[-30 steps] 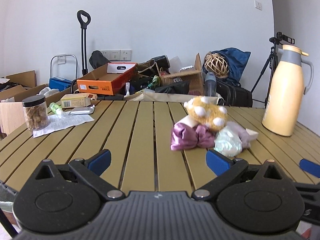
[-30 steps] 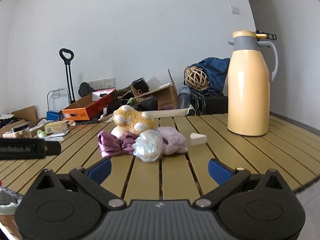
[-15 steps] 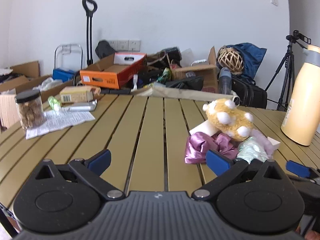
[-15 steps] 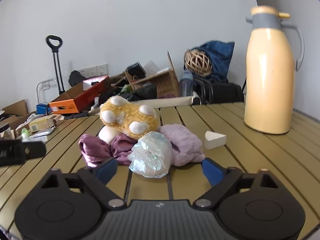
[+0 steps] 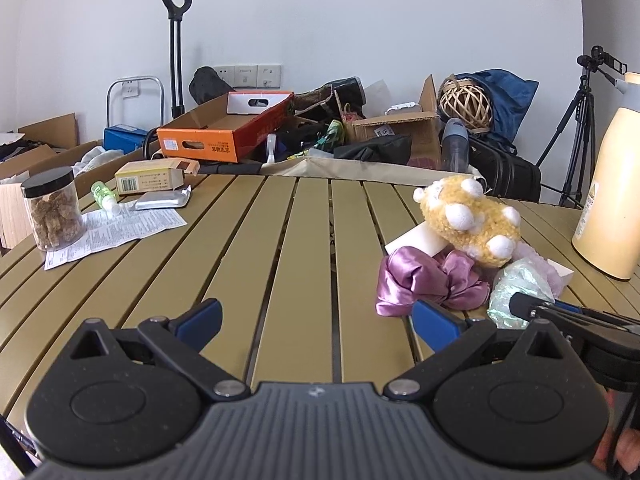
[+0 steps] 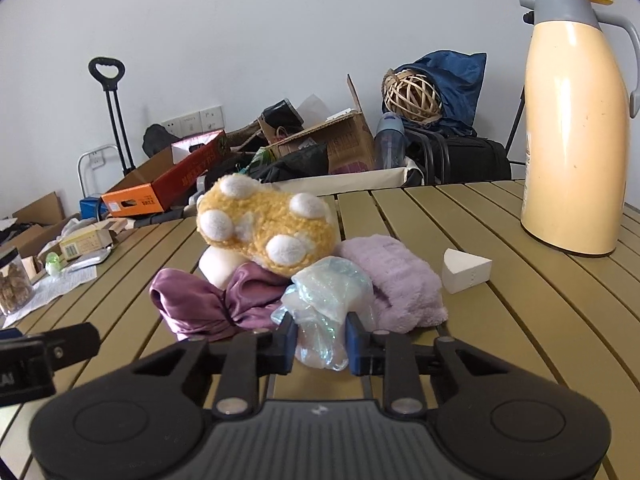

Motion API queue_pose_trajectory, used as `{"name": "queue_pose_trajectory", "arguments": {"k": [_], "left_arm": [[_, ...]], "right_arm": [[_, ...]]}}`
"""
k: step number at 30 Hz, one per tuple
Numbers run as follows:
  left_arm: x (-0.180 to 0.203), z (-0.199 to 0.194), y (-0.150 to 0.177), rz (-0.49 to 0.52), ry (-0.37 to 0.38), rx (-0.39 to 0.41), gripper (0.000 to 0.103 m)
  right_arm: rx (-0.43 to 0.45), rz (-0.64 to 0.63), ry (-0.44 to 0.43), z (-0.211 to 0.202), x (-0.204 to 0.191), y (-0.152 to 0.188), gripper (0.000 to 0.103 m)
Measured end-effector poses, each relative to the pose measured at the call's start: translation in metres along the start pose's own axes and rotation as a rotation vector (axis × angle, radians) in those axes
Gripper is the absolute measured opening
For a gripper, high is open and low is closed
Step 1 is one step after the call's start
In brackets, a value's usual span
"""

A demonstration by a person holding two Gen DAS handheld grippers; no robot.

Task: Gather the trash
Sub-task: 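Close the right gripper on the clear plastic bag, then close the left gripper on the purple satin bow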

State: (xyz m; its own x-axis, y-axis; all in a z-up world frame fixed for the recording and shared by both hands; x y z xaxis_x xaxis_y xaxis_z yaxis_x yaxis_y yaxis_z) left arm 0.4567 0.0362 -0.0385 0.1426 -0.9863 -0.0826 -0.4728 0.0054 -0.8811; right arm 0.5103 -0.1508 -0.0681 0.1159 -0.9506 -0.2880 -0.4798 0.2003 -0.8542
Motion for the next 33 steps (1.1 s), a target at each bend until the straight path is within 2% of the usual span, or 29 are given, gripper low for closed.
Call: {"name": "queue_pose_trajectory", "arguments": {"k": [4, 10, 18, 24, 33], "left_arm": [[0.003, 0.001, -0.004, -0.002, 0.007, 0.004, 0.103], [0.008, 0.004, -0.013, -0.033, 0.009, 0.016, 0.103], [0.025, 0.017, -0.022, -0.049, 0.029, 0.019, 0.103], [0.042, 0.034, -0.030, -0.048, 0.053, 0.030, 0.103], [0.052, 0.067, -0.029, -0.106, 0.114, -0.011, 0.103]], "right_arm": [[0.037, 0.009, -0.006, -0.014, 0.003, -0.004, 0.016], [0.078, 0.018, 0.007, -0.033, 0.013, -0.008, 0.016], [0.168, 0.045, 0.063, -0.062, 0.046, -0.020, 0.016], [0.178, 0.058, 0.124, -0.070, 0.077, -0.022, 0.016], [0.183, 0.070, 0.174, -0.070, 0.101, -0.020, 0.016]]}}
Point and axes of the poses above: each gripper's, at about its wrist camera, not at the fingertips, and z roughly the way its jaws point, x to its right, y to its underside, the point moved 5 cm from there along z, roughly the way its jaws point, and after that the axes turned 8 degrees about z, right-handed, at the moved point
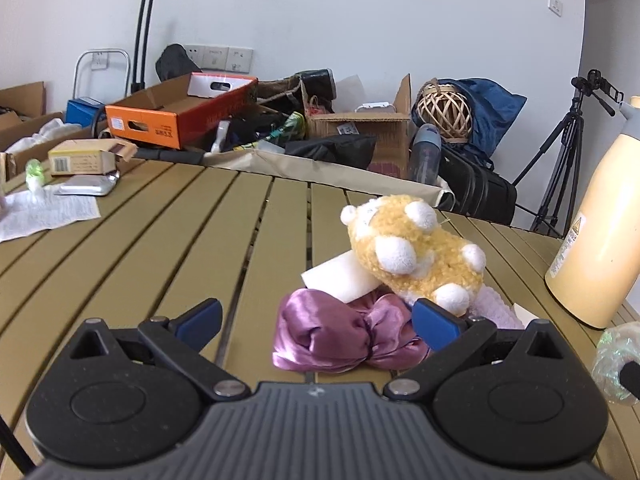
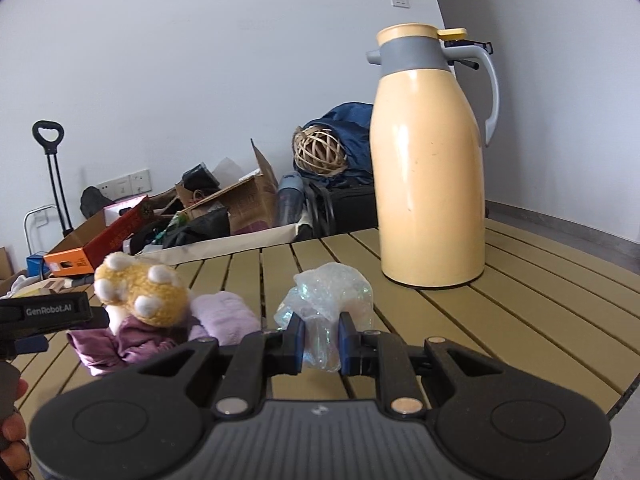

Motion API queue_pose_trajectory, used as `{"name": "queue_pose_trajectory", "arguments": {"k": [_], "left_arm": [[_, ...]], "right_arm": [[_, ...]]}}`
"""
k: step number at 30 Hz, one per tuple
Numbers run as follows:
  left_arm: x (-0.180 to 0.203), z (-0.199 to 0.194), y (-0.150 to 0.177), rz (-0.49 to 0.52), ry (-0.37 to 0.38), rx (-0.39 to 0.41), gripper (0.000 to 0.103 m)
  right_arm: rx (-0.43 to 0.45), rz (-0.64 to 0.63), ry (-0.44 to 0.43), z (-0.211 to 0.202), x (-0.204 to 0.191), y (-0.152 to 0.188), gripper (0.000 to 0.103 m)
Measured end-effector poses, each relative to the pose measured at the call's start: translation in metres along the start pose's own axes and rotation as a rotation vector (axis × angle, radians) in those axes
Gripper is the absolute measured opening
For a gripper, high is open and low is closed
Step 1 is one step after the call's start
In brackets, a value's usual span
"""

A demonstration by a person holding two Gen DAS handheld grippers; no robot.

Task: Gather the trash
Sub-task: 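Close the left gripper on the purple satin bow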

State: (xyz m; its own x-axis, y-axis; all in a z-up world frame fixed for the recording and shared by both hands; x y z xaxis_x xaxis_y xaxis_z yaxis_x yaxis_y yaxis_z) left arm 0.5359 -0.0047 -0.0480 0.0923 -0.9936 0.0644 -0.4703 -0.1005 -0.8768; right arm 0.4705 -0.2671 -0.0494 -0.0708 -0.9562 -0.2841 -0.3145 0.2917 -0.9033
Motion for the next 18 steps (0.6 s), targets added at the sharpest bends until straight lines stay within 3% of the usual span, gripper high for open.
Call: {"name": "queue_pose_trajectory", "arguments": {"k": [7, 14, 18], "left_arm": [[0.004, 0.021, 0.004, -0.012, 0.087, -0.067, 0.103], [0.007, 0.036, 0.009, 0.007, 0.085, -0.133, 0.100], [0.007, 0.038, 0.009, 0.012, 0.105, -0.137, 0.087]], "right_arm": [[-0.006, -0.023, -0.002, 0.000, -0.008, 0.003, 0.016], [-0.010, -0.027, -0.001, 0.002, -0.009, 0.005, 0.016], [-0.015, -0.034, 0.003, 0.004, -0.009, 0.006, 0.016]]}}
Point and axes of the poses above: each gripper's, at about its wrist camera, not at the fingertips, and z roughly the way its jaws point, x to its right, y to its underside, the point moved 5 cm from there along z, roughly the way its jaws point, and after that the axes turned 8 degrees about z, right-handed, at the moved point
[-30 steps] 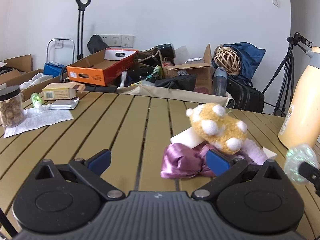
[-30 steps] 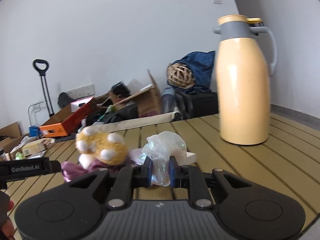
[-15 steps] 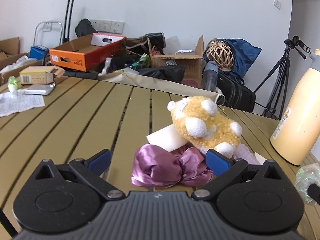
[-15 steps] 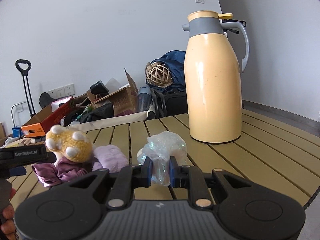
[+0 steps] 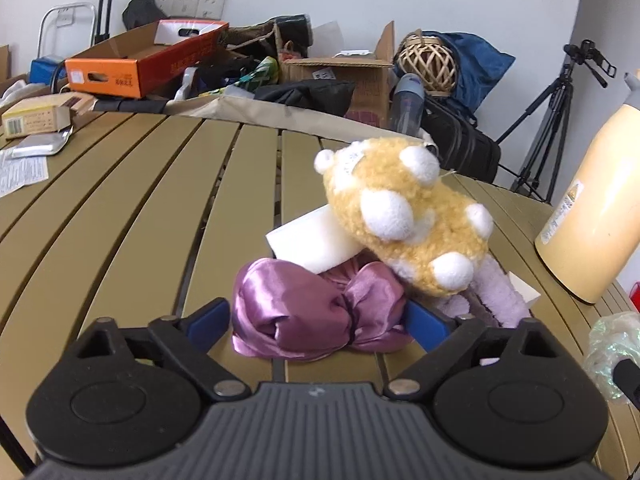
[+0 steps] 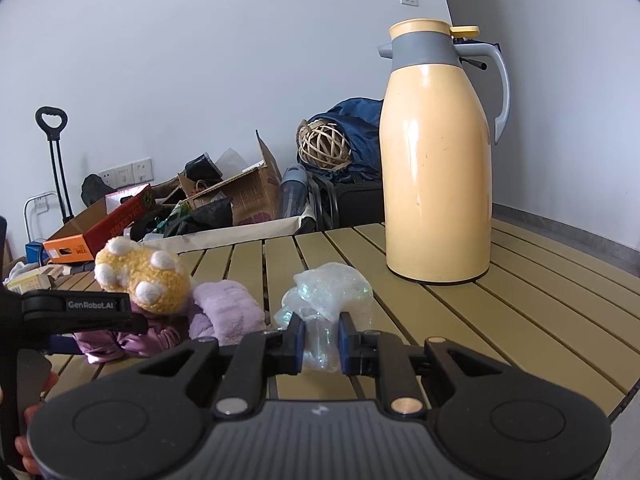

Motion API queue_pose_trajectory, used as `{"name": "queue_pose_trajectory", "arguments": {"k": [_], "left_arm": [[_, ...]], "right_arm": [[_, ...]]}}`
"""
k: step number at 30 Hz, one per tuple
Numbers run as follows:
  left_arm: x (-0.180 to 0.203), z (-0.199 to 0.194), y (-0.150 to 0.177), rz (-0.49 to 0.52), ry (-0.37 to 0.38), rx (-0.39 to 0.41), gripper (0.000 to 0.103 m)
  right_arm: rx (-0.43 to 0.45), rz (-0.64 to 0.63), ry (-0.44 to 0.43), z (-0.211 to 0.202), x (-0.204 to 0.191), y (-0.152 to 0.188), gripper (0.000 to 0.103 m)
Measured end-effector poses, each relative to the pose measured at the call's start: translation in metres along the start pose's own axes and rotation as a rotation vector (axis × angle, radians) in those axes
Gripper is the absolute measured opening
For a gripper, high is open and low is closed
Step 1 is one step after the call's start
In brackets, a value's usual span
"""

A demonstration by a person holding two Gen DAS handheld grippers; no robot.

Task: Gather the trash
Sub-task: 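Close the left gripper on the purple satin bow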

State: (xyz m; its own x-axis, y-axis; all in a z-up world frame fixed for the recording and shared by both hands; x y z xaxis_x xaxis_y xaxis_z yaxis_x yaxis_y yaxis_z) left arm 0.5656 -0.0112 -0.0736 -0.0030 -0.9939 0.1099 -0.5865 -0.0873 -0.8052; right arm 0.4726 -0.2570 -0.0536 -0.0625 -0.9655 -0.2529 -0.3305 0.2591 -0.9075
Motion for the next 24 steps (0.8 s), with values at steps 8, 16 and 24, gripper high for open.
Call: {"name": "queue_pose_trajectory", "arguments": {"k": [8, 16, 24], "left_arm": [[0.004, -0.004, 0.001, 0.022, 0.022, 0.014, 0.056], [-0.002, -0.015, 0.000, 0.036, -0.002, 0.017, 0.050], [-0.013, -0.046, 0.002, 0.056, -0.062, 0.021, 0.049]], "right_arm": [[-0.003, 0.003, -0.006, 0.003, 0.001, 0.000, 0.016], [0.004, 0.012, -0.044, 0.001, -0.005, -0.003, 0.016], [0.024, 0.025, -0.082, -0.013, -0.009, -0.007, 0.016]]}}
Point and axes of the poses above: each gripper's, at about its wrist camera, not at the fingertips, and z roughly the way its jaws point, x to its right, y to its underside, the point moved 5 cm from there along z, roughly the way its jaws point, and after that the axes turned 8 degrees about z, right-handed, at the moved point
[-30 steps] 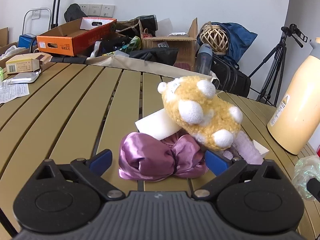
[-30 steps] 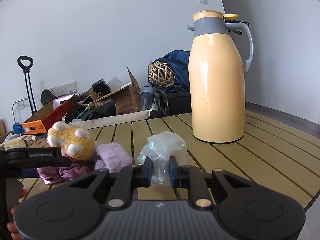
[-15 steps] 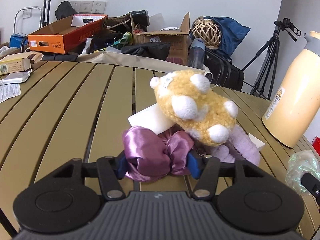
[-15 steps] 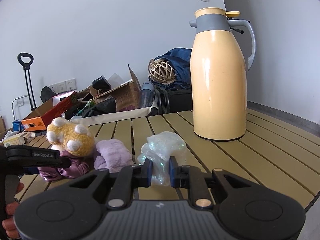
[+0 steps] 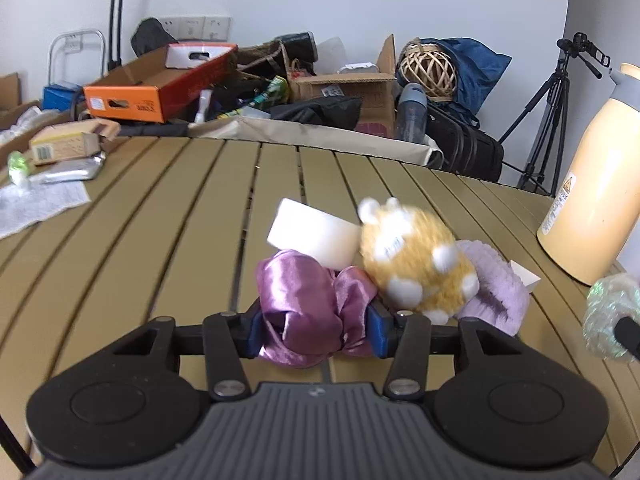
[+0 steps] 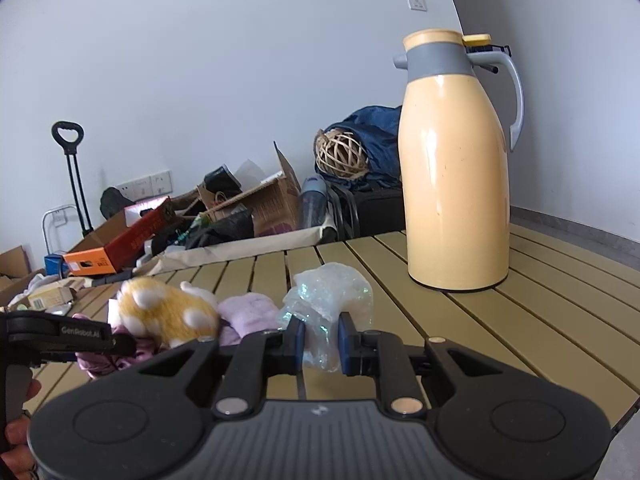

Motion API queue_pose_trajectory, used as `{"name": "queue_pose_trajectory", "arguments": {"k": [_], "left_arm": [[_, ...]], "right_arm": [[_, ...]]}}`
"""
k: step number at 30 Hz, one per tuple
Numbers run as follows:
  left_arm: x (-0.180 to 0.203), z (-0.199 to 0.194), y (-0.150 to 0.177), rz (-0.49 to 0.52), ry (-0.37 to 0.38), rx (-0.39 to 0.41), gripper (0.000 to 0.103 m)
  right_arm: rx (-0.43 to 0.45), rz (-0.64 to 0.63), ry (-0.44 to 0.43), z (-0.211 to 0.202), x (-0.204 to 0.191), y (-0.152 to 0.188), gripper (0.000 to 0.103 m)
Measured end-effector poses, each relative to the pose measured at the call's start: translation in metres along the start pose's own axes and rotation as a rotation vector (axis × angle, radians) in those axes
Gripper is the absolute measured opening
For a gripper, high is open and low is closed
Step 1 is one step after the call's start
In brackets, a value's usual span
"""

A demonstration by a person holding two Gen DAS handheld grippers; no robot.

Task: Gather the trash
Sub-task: 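Close the left gripper on the purple satin bow, then lift the purple bow with the left gripper while the right lifts the plastic bag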

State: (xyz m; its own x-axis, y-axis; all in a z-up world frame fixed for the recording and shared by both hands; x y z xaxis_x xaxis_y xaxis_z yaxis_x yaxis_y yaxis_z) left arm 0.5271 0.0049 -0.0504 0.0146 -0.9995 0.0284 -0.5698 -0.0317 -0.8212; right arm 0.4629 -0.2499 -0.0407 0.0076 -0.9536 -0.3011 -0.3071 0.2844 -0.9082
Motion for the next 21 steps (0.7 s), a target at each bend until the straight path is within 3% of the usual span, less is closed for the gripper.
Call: {"name": "queue_pose_trajectory", "arguments": {"k": [5, 21], "left_arm": [[-0.007, -0.027, 0.003, 0.046, -0.056, 0.032, 0.049], [-0.033, -0.112, 0.039, 0.036, -0.008, 0.163, 0.049]], "right_arm": [[0.011, 0.005, -0.032, -0.016, -0.005, -0.001, 0.016], [-0.003, -0.064, -0.111, -0.062, -0.031, 0.014, 0.016]]}}
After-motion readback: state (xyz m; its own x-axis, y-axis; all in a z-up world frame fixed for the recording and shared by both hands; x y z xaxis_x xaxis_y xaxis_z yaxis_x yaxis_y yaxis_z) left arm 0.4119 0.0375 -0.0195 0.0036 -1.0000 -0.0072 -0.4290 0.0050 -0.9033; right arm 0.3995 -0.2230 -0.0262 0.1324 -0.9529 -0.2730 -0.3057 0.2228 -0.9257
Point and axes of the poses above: each gripper's, at about its wrist camera, not at the fingertips, and z roughly the way its jaws point, x to its right, y to its underside, the point moved 5 cm from there along z, roughly the way its jaws point, and after that the axes turned 8 degrees about z, right-handed, at the moved point
